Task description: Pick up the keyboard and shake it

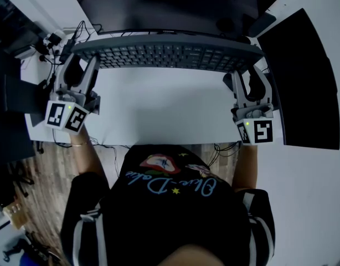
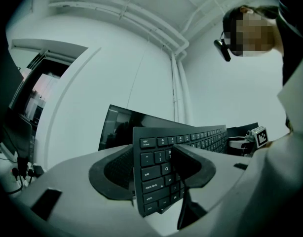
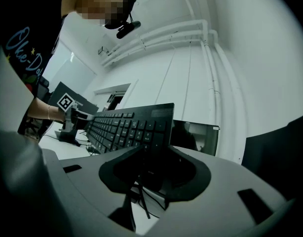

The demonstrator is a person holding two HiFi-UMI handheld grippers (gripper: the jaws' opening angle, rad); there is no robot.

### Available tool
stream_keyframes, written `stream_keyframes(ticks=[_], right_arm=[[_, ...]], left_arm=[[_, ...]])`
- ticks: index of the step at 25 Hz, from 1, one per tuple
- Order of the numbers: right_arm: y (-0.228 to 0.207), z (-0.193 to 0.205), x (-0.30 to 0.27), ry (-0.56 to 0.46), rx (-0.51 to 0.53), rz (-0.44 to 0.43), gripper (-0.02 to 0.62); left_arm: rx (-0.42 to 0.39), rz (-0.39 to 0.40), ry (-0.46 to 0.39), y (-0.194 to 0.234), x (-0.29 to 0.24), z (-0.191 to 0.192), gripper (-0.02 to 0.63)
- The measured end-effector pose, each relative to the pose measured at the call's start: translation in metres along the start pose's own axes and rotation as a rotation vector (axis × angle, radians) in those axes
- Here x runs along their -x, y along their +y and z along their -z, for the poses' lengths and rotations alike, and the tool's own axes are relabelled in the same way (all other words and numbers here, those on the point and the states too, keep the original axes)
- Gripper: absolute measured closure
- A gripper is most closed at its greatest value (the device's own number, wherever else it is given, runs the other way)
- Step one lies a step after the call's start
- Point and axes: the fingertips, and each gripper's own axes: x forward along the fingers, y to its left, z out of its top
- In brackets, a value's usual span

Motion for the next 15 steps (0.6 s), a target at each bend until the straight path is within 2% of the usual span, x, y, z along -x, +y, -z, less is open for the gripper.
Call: stream_keyframes(ticks=[9, 15], right_arm=[[0.000, 0.019, -0.002, 0.081, -0.064, -0.009, 0.454], [0.008, 0.046, -0.005, 0.116, -0.154, -0.002, 0.456]], left_arm=[[0.077, -0.020, 0.103, 0.004, -0.002, 0.029, 0.379], [0.128, -0.030, 0.173, 0.013, 0.000, 0.063, 0.379]])
